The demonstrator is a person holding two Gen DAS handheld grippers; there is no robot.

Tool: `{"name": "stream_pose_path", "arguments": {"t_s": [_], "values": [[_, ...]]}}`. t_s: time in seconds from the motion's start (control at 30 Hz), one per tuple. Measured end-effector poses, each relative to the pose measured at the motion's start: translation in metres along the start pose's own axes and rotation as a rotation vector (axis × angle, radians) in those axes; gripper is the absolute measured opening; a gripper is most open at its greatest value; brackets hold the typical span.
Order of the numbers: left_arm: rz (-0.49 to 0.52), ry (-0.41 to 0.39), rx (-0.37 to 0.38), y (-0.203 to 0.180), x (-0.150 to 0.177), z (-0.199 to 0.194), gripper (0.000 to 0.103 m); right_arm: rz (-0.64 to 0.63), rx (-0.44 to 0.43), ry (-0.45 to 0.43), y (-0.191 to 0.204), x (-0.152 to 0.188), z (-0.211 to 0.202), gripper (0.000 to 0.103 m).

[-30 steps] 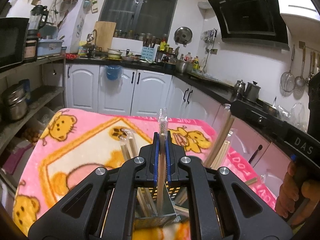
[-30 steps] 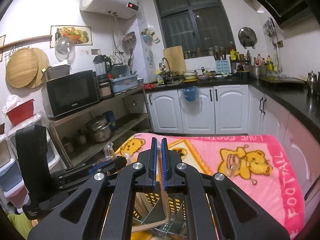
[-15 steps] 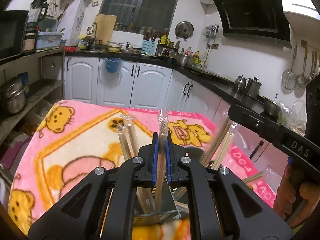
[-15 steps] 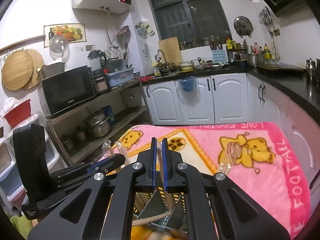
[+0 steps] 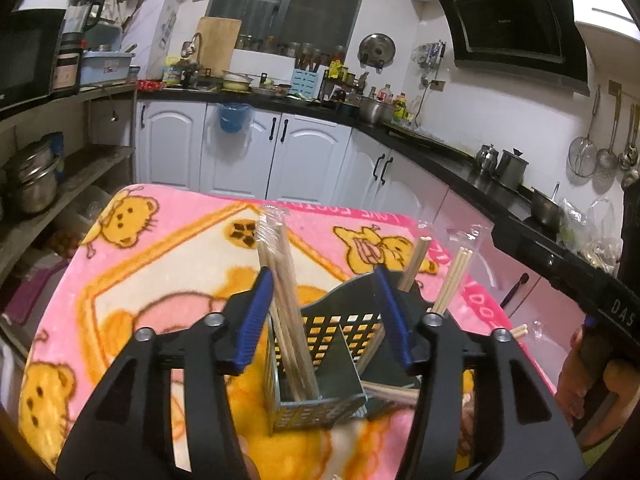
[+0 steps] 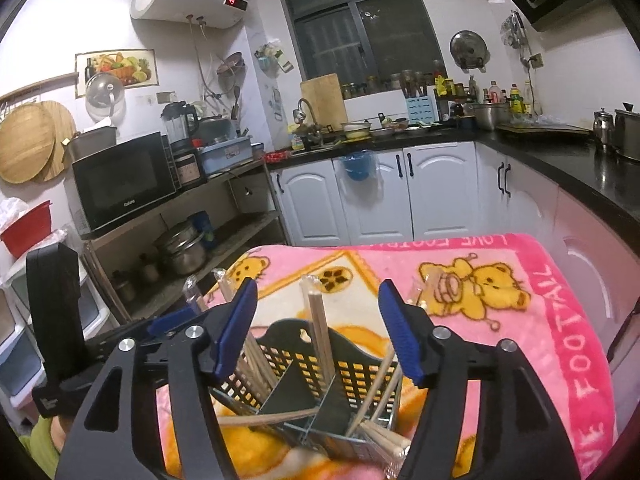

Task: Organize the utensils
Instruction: 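Open both tools to release the chopsticks and withdraw from the caddy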

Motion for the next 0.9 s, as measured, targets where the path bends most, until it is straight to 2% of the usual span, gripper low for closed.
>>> {"name": "stream_pose_path", "arguments": {"t_s": [0.17, 0.3, 0.57, 0.9], "values": [[-0.004, -0.001, -0.009, 0.002, 0.004, -0.008, 0.058, -0.019, 0.010, 0.010, 0.002, 0.005, -0.004, 0.071], [0.003, -0.012, -0.022, 0.002, 0.006, -0.017, 0.075, -0.023, 0.011, 0.008, 0.003, 0.008, -0.011, 0.074], [-0.006, -0.034, -0.047, 0.005, 0.013, -0.035, 0.092, -0.028, 0.015, 0.011, 0.005, 0.016, -0.023, 0.078], [-0.017, -0.032, -0.071, 0.010, 0.027, -0.050, 0.092, -0.023, 0.022, 0.015, 0.004, 0.032, -0.042, 0.083]]}}
Point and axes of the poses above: each gripper's, at about its wrist camera, not at the fingertips, and z roughly the way its jaws point, y to its left, x to its underside, the point moved 5 cm from there along z, roughly the way its jaws point, and after that the axes turned 10 degrees about y, right-handed, at the moved point
